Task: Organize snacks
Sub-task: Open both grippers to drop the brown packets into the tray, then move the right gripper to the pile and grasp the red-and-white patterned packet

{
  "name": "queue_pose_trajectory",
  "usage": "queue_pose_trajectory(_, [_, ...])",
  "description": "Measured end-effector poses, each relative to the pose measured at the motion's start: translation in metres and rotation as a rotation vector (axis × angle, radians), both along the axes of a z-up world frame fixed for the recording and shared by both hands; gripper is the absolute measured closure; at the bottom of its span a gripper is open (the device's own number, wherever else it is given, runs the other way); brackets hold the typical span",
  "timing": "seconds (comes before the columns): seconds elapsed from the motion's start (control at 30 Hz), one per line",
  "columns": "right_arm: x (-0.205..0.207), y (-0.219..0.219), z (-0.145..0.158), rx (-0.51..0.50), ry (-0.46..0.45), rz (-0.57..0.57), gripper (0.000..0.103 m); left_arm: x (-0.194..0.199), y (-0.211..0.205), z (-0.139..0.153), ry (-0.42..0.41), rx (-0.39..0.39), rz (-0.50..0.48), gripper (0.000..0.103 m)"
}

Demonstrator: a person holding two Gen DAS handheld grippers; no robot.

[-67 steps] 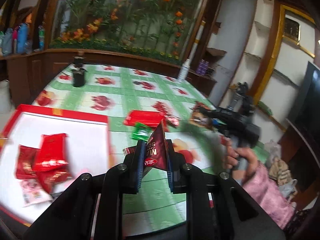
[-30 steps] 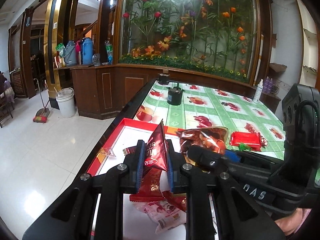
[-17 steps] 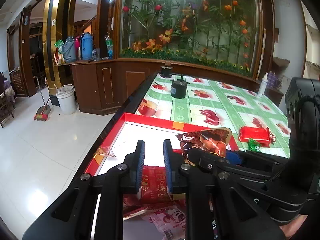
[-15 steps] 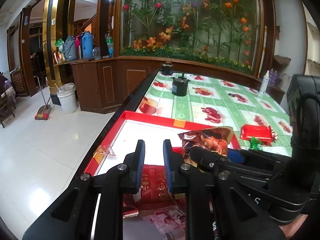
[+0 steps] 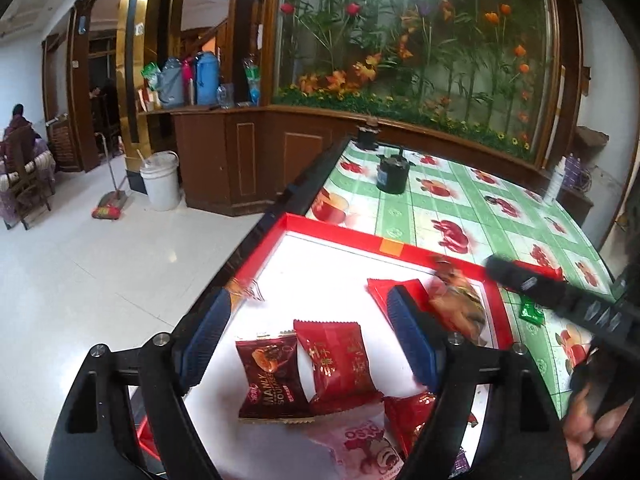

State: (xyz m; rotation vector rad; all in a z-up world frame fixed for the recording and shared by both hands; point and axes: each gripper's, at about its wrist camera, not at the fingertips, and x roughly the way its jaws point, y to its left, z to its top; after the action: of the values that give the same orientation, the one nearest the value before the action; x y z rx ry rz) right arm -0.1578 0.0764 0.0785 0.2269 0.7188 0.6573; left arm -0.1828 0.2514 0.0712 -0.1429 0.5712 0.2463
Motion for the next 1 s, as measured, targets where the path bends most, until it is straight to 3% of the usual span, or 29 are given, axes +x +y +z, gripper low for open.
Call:
queue_pose_trajectory(0.13, [0.005, -0.034, 0.013, 0.032, -0.047, -0.076, 0.044, -0.005, -0.013, 0.011, -0.029, 0.026, -0.017, 0.022])
queue_pose_trajectory(0.33, [0.023, -0.1, 0.01, 0.072, -0.016, -0.21, 0.044, -0.008, -0.048, 0.021, -0.04, 0.072, -0.113, 0.02])
queue_pose_trajectory(0.57, [0.037, -0.173, -0.001, 0.102, 0.009, -0.345, 0.043, -0.002, -0.093, 0.011, 0.022, 0.143, -0.222, 0.02])
queue_pose_trajectory(0.77, [0.055, -0.23, -0.008, 0.124, 0.015, -0.44, 0.043, 0.0, -0.11, 0.009, 0.052, 0.176, -0.242, 0.02])
queue_pose_trajectory(0.9, [0.069, -0.267, -0.019, 0.19, 0.025, -0.482, 0.043, 0.006, -0.114, 0.011, 0.06, 0.179, -0.23, 0.02])
queue_pose_trajectory(1.0, [0.079, -0.284, -0.034, 0.228, 0.099, -0.51, 0.043, 0.015, -0.121, 0.01, 0.073, 0.174, -0.229, 0.02])
